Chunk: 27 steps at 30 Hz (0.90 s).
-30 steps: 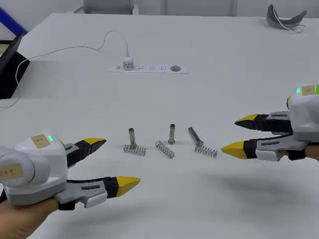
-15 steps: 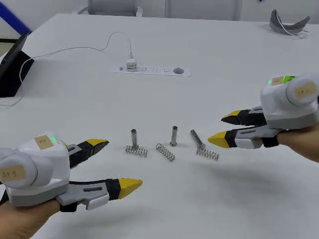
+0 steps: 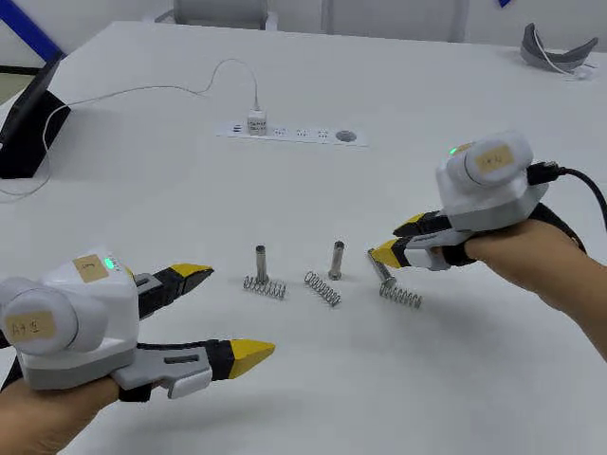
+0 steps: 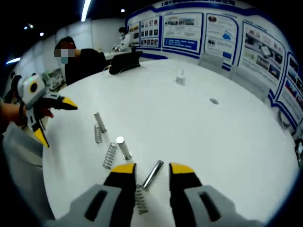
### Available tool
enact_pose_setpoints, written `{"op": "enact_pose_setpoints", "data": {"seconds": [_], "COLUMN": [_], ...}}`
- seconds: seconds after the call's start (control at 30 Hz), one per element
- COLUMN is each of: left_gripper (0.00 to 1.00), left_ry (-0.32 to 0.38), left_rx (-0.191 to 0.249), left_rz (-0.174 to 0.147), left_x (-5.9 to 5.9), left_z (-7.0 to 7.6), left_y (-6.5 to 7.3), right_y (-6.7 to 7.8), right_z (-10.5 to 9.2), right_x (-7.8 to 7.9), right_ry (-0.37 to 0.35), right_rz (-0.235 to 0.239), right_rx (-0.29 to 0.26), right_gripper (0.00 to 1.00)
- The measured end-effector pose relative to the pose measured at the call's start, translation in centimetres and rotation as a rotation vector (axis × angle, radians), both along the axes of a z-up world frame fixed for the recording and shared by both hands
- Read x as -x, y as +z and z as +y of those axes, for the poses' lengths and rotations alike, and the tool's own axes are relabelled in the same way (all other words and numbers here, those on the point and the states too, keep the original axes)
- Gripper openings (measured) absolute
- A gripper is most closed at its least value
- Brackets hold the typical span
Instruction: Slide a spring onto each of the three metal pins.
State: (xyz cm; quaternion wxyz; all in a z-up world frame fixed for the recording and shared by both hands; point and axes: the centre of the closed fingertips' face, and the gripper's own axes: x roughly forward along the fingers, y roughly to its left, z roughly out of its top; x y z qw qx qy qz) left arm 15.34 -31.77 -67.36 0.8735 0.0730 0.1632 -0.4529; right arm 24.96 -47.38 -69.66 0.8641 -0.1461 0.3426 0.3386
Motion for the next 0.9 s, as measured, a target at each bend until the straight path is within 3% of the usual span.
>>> {"op": "enact_pose_setpoints", "data": {"seconds": [0.5,0.9], "left_gripper": [0.71,0.70], "left_ry": [-0.006,-0.001], "left_rx": [0.005,0.001], "left_rz": [0.011,0.020], "left_x": [-0.1,-0.1], "left_z": [0.0,0.1], "left_y": [-0.3,-0.6], "right_y": [-3.3,-4.3], "right_z": [0.0,-0.6], "right_x": [-1.5,-1.8], "right_ry": [-0.109,-0.106], "right_rz": [0.105,0.125], "right_rx": [0.047,0.068], "right_gripper": [0.20,0.17]}}
